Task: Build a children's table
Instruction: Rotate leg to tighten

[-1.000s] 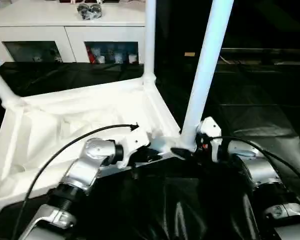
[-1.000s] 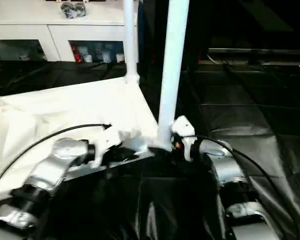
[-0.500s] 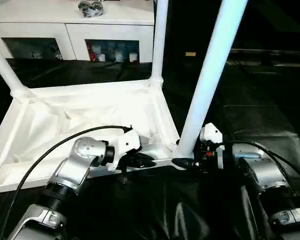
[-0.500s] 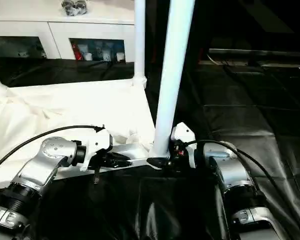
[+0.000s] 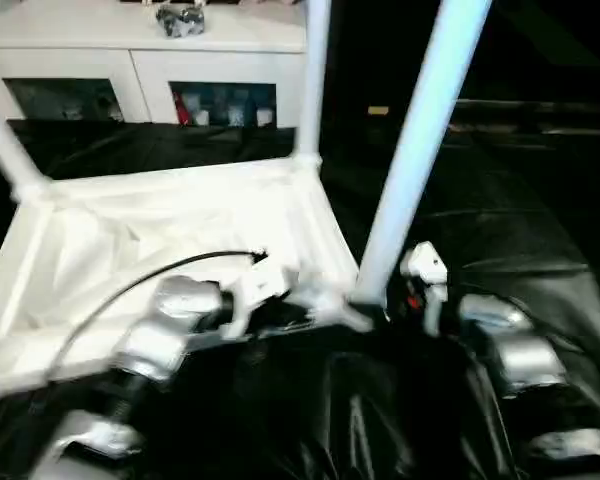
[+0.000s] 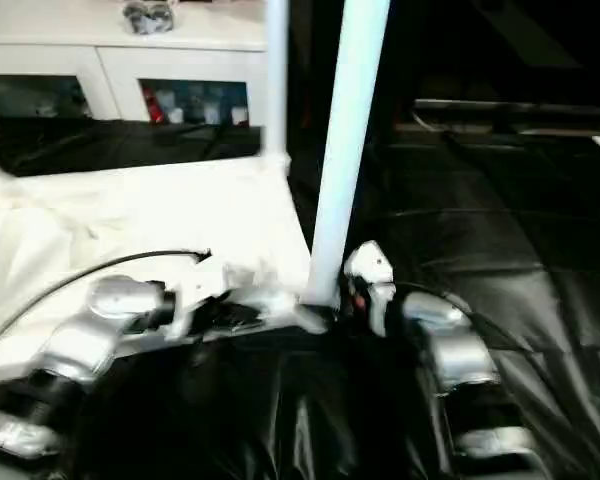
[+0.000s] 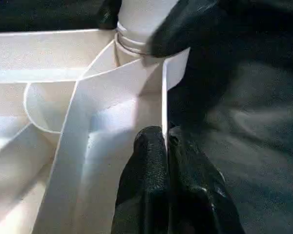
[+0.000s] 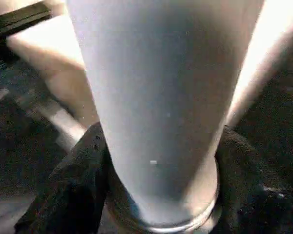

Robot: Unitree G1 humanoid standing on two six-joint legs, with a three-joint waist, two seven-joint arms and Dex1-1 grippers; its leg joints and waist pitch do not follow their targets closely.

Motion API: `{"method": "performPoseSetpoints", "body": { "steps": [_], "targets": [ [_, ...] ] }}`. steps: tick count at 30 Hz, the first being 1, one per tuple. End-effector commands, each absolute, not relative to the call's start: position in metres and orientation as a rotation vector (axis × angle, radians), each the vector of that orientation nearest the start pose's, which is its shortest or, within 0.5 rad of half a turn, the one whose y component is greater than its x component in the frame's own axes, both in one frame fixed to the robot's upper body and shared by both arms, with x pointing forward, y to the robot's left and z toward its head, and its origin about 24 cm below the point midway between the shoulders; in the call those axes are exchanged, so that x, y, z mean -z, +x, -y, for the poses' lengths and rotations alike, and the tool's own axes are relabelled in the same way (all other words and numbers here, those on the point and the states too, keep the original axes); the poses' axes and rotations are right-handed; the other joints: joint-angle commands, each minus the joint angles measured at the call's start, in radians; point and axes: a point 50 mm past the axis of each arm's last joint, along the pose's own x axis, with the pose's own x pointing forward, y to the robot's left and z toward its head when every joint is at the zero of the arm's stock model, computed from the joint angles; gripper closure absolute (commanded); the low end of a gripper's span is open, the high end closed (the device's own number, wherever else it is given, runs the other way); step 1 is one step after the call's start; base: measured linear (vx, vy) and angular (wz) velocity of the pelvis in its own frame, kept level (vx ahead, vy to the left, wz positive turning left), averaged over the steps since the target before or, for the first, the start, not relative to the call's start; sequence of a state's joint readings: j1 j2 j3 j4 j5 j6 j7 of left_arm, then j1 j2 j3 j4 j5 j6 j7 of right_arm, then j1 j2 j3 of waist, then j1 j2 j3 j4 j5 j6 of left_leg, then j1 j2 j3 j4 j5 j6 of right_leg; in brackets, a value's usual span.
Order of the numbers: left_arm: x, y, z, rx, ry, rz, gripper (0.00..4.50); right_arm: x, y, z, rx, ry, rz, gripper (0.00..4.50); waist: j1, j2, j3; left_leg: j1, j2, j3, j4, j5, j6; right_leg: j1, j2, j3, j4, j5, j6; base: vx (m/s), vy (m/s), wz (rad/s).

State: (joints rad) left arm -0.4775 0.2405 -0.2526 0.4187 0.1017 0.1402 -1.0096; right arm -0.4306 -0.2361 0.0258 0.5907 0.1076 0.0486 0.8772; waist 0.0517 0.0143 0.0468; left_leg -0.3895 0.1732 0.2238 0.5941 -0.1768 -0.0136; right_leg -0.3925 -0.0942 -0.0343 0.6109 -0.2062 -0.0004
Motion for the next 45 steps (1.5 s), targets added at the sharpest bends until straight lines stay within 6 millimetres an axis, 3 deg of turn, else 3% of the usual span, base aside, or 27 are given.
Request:
{"method": "performPoseSetpoints", "body": {
  "steps": [1,2,6,8,10,12,17,21,23,27,29,34,35,36,41,45],
  "targets": [
    [-0.058,0.308,-0.053,1.167,0.314,-0.207,4.5,-0.007,0.302,0.106,-0.92,-0.023,-0.334,1.85,-0.004,-0.013,-0.052,0.032,0.065,-0.043,-0.082,-0.296,-0.008,0.024,-0.062,0.034,-0.085,-0.283,-0.216,0.0,0.0,0.0],
    [-0.059,0.31,-0.045,1.134,0.309,-0.207,4.5,-0.005,0.306,0.099,-0.851,-0.029,-0.337,1.85,-0.007,-0.011,-0.045,0.038,0.062,-0.045,-0.084,-0.345,-0.02,0.015,-0.061,0.035,-0.097,-0.371,-0.191,0.0,0.0,0.0],
    [-0.061,0.316,-0.027,1.068,0.303,-0.204,4.5,-0.007,0.32,0.078,-0.679,-0.016,-0.328,1.85,-0.016,-0.007,-0.048,0.041,0.057,-0.053,-0.086,-0.382,-0.037,0.013,-0.064,0.033,-0.106,-0.455,-0.155,0.0,0.0,0.0],
    [-0.063,0.316,-0.024,1.079,0.306,-0.198,4.5,-0.014,0.324,0.07,-0.677,-0.008,-0.294,1.85,-0.018,-0.01,-0.052,0.035,0.057,-0.051,-0.086,-0.367,-0.024,0.015,-0.062,0.034,-0.106,-0.417,-0.149,0.0,0.0,0.0],
    [-0.065,0.315,-0.028,1.101,0.315,-0.19,4.5,-0.021,0.325,0.067,-0.725,0.016,-0.253,1.29,-0.014,-0.007,-0.053,0.031,0.059,-0.049,-0.086,-0.343,-0.009,0.017,-0.062,0.035,-0.101,-0.357,-0.159,0.0,0.0,0.0],
    [-0.065,0.315,-0.031,1.111,0.32,-0.191,4.5,-0.022,0.326,0.068,-0.733,0.023,-0.247,1.09,-0.013,-0.006,-0.056,0.028,0.059,-0.047,-0.085,-0.313,0.004,0.021,-0.059,0.034,-0.095,-0.293,-0.174,0.0,0.0,0.0],
    [-0.065,0.313,-0.049,1.162,0.33,-0.179,4.5,-0.024,0.325,0.089,-0.797,-0.042,-0.238,0.64,-0.012,-0.005,-0.059,0.023,0.059,-0.043,-0.079,-0.262,0.038,0.028,-0.06,0.031,-0.085,-0.213,-0.206,0.0,0.0,0.0],
    [-0.065,0.311,-0.063,1.205,0.333,-0.184,4.5,-0.025,0.325,0.105,-0.848,-0.096,-0.24,0.64,-0.012,-0.005,-0.06,0.023,0.059,-0.04,-0.075,-0.238,0.054,0.028,-0.059,0.031,-0.082,-0.176,-0.223,0.0,0.0,0.0],
    [-0.065,0.31,-0.072,1.233,0.341,-0.191,4.5,-0.026,0.323,0.113,-0.901,-0.125,-0.243,0.64,-0.012,-0.003,-0.064,0.019,0.059,-0.04,-0.072,-0.199,0.068,0.034,-0.057,0.029,-0.074,-0.117,-0.236,0.0,0.0,0.0],
    [-0.064,0.308,-0.086,1.275,0.365,-0.212,4.5,-0.03,0.317,0.124,-1.027,-0.138,-0.251,0.64,-0.007,-0.002,-0.067,0.02,0.063,-0.035,-0.066,-0.159,0.094,0.032,-0.052,0.027,-0.063,-0.036,-0.258,0.0,0.0,0.0],
    [-0.064,0.307,-0.094,1.304,0.376,-0.218,4.5,-0.031,0.309,0.132,-1.135,-0.141,-0.276,0.64,0.004,-0.004,-0.067,0.021,0.065,-0.033,-0.063,-0.15,0.11,0.033,-0.051,0.024,-0.058,-0.013,-0.269,0.0,0.0,0.0],
    [-0.065,0.307,-0.103,1.342,0.387,-0.235,4.5,-0.034,0.303,0.137,-1.224,-0.146,-0.29,0.8,0.011,-0.003,-0.065,0.021,0.067,-0.033,-0.065,-0.179,0.09,0.029,-0.054,0.026,-0.06,-0.064,-0.269,0.0,0.0,0.0],
    [-0.066,0.307,-0.105,1.344,0.387,-0.237,4.5,-0.034,0.302,0.138,-1.251,-0.142,-0.301,0.8,0.015,0.022,-0.065,0.023,0.067,-0.037,-0.066,-0.186,0.081,0.028,-0.055,0.025,-0.059,-0.068,-0.269,0.0,0.0,0.0],
    [-0.066,0.308,-0.107,1.349,0.385,-0.24,4.5,-0.035,0.299,0.138,-1.281,-0.141,-0.312,0.92,0.011,0.011,-0.065,0.024,0.067,-0.035,-0.068,-0.203,0.073,0.028,-0.051,0.025,-0.063,-0.067,-0.27,0.0,0.0,0.0],
    [-0.064,0.308,-0.106,1.371,0.384,-0.25,4.5,-0.033,0.293,0.138,-1.335,-0.152,-0.336,1.23,0.014,0.021,-0.066,0.024,0.066,-0.035,-0.067,-0.203,0.06,0.03,-0.052,0.025,-0.059,-0.03,-0.282,0.0,0.0,0.0],
    [-0.064,0.306,-0.105,1.391,0.383,-0.252,4.5,-0.033,0.29,0.138,-1.361,-0.155,-0.347,1.57,0.018,0.016,-0.067,0.024,0.066,-0.035,-0.066,-0.202,0.06,0.031,-0.053,0.025,-0.059,-0.032,-0.28,0.0,0.0,0.0]
  ]
}}
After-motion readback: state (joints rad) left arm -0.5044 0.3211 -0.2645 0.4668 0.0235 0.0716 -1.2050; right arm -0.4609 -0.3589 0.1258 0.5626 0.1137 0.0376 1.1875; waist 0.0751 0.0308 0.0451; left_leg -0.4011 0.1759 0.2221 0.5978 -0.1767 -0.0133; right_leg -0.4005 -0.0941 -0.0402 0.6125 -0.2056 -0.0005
